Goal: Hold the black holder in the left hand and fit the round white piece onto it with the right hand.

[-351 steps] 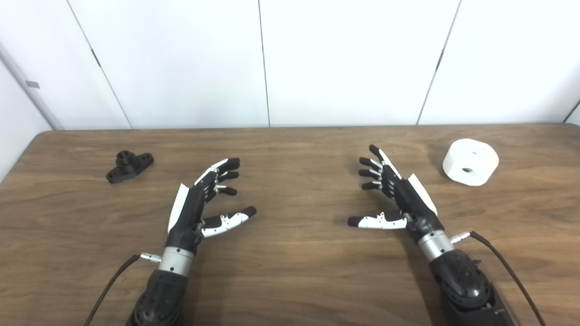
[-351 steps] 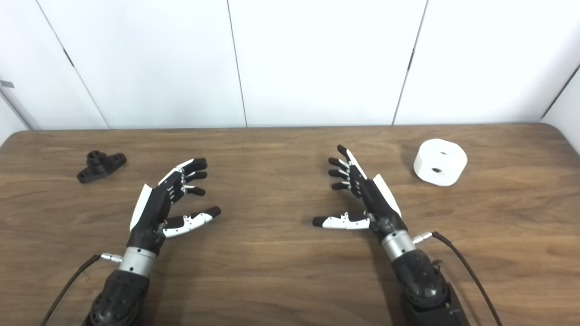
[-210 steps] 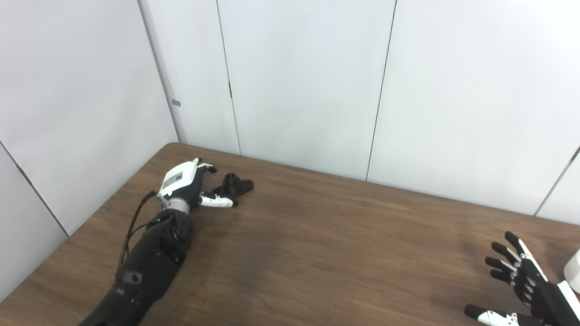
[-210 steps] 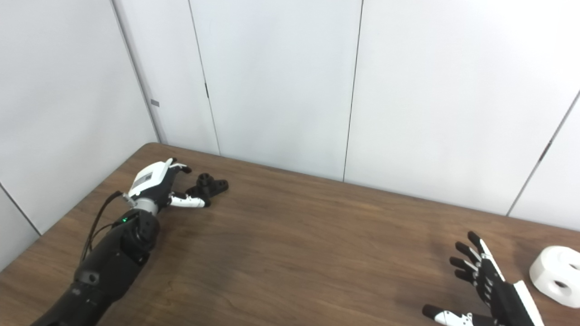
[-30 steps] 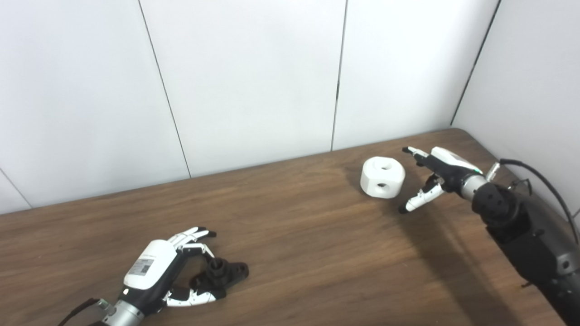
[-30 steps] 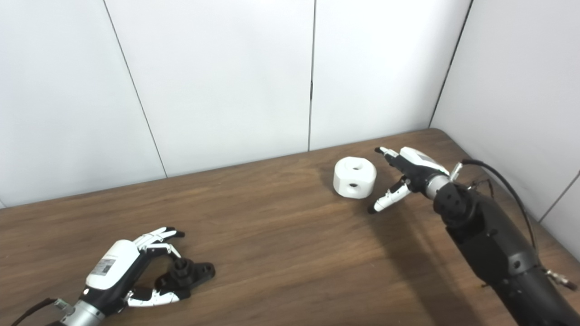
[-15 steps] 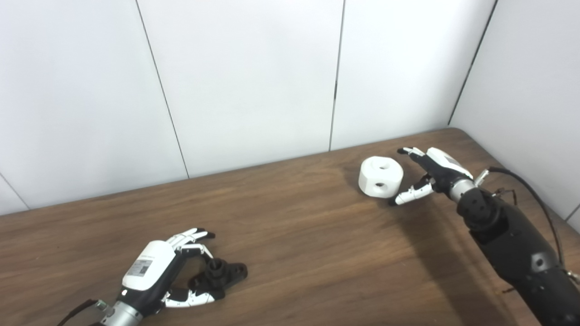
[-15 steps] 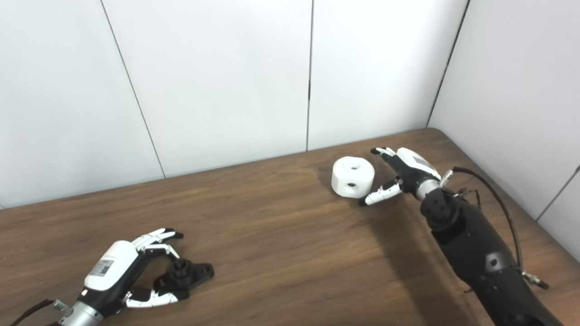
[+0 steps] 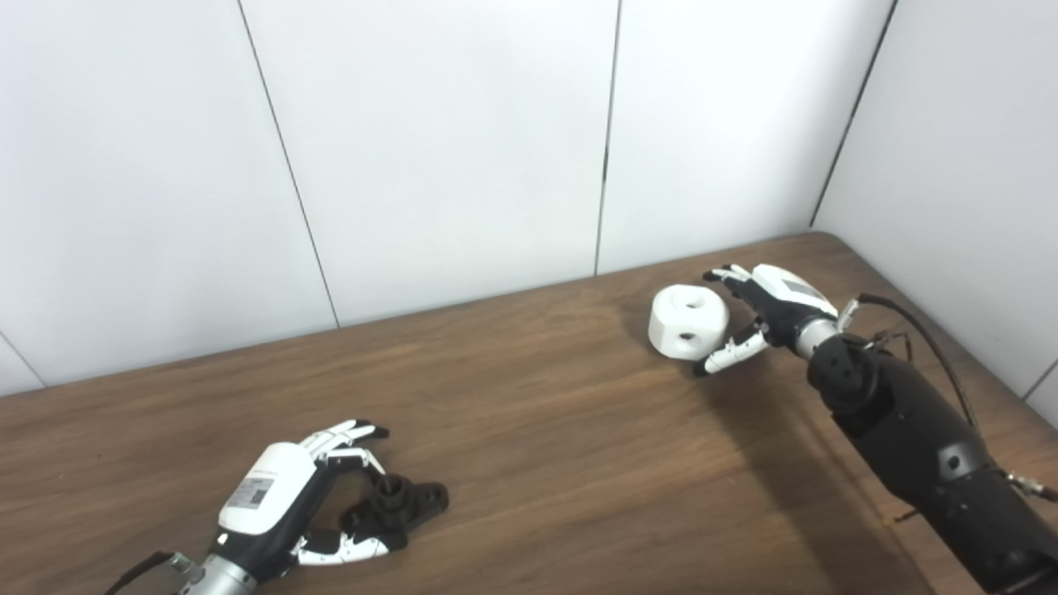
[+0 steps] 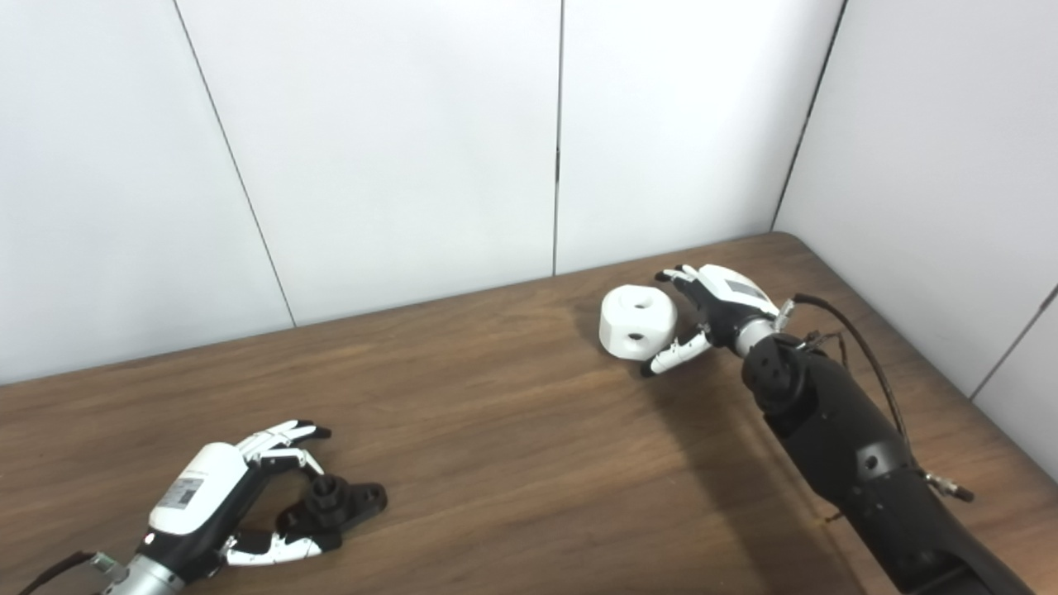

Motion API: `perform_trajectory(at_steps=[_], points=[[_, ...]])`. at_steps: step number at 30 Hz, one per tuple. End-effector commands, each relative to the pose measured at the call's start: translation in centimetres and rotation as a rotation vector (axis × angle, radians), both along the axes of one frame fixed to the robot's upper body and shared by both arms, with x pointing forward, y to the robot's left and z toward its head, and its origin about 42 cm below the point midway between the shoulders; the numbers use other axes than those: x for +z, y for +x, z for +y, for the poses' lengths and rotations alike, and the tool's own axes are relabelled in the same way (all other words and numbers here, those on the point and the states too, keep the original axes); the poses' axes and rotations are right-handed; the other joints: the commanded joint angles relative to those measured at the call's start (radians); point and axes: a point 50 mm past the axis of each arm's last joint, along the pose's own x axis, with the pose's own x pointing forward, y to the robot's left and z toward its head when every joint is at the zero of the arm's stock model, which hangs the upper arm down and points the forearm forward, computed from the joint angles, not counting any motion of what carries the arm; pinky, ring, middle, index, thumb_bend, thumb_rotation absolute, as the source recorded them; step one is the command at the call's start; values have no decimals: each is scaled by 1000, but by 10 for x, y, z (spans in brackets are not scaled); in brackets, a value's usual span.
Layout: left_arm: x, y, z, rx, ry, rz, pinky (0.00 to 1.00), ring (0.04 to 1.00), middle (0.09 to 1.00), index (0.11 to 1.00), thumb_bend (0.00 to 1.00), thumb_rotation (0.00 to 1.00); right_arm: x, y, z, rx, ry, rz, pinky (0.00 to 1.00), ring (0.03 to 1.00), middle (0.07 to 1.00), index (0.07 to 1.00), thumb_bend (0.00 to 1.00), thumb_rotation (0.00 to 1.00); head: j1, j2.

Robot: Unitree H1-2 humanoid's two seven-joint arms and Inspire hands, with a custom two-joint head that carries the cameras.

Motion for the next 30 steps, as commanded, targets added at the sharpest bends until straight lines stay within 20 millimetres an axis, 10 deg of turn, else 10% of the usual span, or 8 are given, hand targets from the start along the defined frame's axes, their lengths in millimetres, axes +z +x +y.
perform_trajectory(at_steps=[1,30], points=[[-48,-37,4,-71,177,184,850,891,845,483,523,49,15,12,11,80,-6,-5,701,890,993,908,925,308,4,3],[-50,-43,4,-57,190,186,865,903,855,484,523,49,1,27,45,121,-17,-41,689,838,877,606,798,263,18,34]])
